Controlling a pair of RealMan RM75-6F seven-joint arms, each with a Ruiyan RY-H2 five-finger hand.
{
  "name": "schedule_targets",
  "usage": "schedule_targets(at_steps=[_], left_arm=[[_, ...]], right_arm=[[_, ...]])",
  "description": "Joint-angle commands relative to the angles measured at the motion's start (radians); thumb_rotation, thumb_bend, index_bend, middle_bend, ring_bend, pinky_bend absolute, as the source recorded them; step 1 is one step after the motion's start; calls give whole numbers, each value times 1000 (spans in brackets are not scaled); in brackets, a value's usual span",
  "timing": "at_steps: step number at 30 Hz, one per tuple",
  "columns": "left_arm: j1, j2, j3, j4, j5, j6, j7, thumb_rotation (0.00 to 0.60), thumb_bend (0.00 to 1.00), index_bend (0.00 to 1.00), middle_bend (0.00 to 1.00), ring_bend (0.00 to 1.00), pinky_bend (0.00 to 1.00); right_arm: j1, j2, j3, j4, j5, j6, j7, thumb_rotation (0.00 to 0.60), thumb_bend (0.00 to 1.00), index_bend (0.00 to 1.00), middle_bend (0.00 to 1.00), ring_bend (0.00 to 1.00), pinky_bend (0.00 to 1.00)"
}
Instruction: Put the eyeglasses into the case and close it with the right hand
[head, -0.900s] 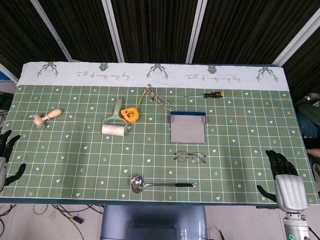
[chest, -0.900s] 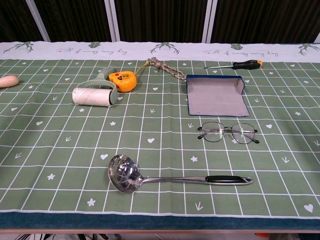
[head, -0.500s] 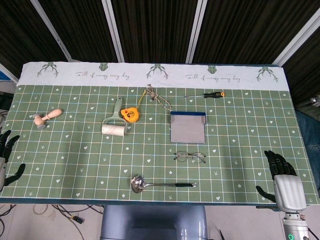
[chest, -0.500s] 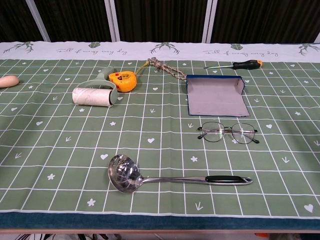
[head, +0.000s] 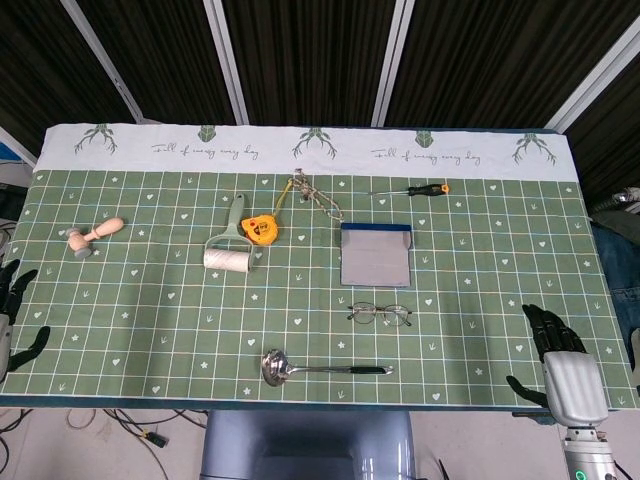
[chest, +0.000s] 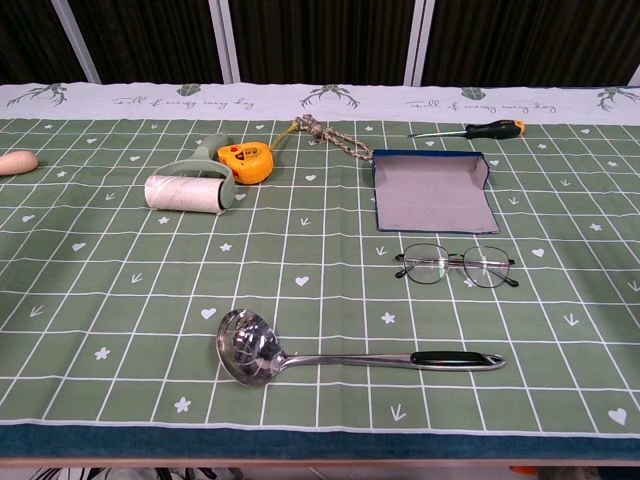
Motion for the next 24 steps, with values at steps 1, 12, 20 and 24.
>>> schedule_targets(at_steps=[1, 12, 20, 24], left_arm=[[0, 0, -2, -3, -4, -1, -4, 600, 316, 94, 0, 0, 0], [-4, 4, -2, -13, -12, -14, 4, 600, 316, 92, 0, 0, 0], [-4, 5, -2, -16, -16, -16, 3, 600, 316, 86, 0, 0, 0], [-5, 8, 0, -16, -19, -22, 3, 600, 316, 85, 0, 0, 0]], right_arm=[[19, 11, 2, -5, 15, -40, 61, 600, 177, 111, 124, 126, 227], [278, 170, 133, -61, 251, -495, 278, 600, 176, 218, 127, 123, 227], [468, 97, 185, 33, 437, -723, 180, 600, 185, 315, 127, 109, 227], [534, 20, 190, 70, 544, -761, 102, 600, 263, 350, 127, 108, 227]])
